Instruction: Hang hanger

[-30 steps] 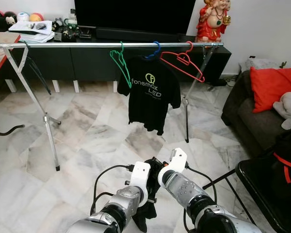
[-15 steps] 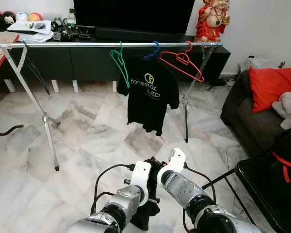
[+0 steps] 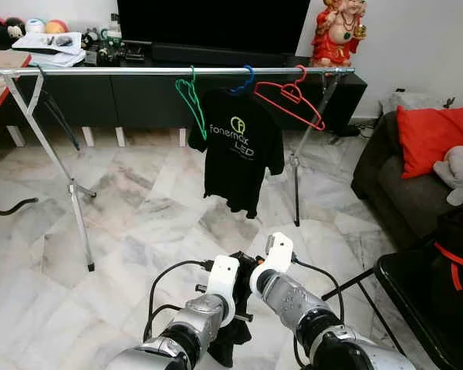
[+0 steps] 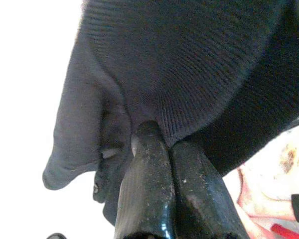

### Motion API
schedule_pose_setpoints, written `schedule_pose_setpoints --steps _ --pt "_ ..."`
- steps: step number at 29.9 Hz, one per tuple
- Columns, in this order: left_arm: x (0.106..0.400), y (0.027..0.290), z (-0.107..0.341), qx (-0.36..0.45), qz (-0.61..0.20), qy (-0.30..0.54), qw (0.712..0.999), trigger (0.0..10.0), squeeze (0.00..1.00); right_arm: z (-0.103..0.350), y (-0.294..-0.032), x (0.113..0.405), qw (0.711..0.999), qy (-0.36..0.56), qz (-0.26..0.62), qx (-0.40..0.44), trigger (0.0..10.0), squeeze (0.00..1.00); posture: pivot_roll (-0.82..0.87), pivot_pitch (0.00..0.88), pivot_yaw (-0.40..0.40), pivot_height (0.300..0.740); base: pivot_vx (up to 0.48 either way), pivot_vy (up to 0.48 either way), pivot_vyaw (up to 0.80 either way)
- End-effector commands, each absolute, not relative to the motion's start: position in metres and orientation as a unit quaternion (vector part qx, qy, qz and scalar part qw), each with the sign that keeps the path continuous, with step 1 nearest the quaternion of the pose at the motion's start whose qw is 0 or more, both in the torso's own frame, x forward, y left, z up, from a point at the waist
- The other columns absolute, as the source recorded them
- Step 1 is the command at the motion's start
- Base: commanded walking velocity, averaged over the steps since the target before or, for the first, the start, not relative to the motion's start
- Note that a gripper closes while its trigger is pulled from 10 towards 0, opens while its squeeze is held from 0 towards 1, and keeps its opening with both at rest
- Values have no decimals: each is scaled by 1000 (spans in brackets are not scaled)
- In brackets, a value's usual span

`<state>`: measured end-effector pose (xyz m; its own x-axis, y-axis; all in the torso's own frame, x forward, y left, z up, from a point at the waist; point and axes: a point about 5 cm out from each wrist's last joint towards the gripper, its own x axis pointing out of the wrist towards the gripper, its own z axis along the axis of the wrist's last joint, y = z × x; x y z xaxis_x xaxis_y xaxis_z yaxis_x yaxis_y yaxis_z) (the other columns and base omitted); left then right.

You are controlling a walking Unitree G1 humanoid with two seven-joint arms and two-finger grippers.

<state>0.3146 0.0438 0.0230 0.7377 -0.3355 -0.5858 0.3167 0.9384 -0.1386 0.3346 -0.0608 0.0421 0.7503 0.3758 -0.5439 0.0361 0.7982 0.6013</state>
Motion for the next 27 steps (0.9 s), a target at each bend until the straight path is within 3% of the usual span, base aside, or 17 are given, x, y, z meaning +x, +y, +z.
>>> schedule_pose_setpoints --steps 1,2,3,4,6,7,18,19,23,24,25,26,27 --pt "318 42 27 -14 -171 309 935 0 0 40 -75 337 894 334 63 293 10000 1000 68 58 -166 740 0 0 0" --pt "318 42 27 -14 -170 309 936 0 0 40 -75 337 894 333 61 293 10000 1000 68 58 -166 740 0 0 0" --pt "318 42 28 -14 -170 309 936 0 0 40 -76 337 894 332 58 294 10000 918 68 58 -166 740 0 0 0" --pt "319 43 28 -15 -168 308 936 0 0 40 -78 337 895 331 53 295 10000 192 68 58 -166 740 0 0 0" --pt "319 43 28 -17 -167 308 936 0 0 40 -79 338 895 331 52 294 10000 192 68 58 -166 740 0 0 0" --pt "319 43 28 -18 -166 307 937 0 0 40 -79 337 895 332 52 294 10000 0 68 58 -166 740 0 0 0" --pt "330 49 40 -55 -146 286 945 0 0 36 -81 335 896 336 48 286 10000 0 68 59 -169 740 0 0 0" --pt "330 50 40 -57 -145 286 946 0 0 36 -81 335 896 336 49 286 10000 1000 68 59 -169 740 0 0 0" --pt "330 50 39 -57 -144 288 945 0 0 34 -84 334 899 339 47 273 10000 1000 68 58 -170 740 0 0 0" --pt "329 49 38 -56 -146 289 945 0 0 32 -85 333 900 344 45 264 10000 184 66 56 -169 740 0 0 0" --pt "329 49 38 -56 -146 289 945 0 0 32 -85 333 900 344 45 264 10000 184 66 56 -169 740 0 0 0" --pt "329 49 38 -56 -147 289 944 0 0 30 -87 331 899 350 42 259 10000 0 66 56 -169 740 0 0 0" --pt "329 49 38 -56 -147 289 944 0 0 30 -87 331 899 350 42 259 10000 0 66 56 -169 740 0 0 0"
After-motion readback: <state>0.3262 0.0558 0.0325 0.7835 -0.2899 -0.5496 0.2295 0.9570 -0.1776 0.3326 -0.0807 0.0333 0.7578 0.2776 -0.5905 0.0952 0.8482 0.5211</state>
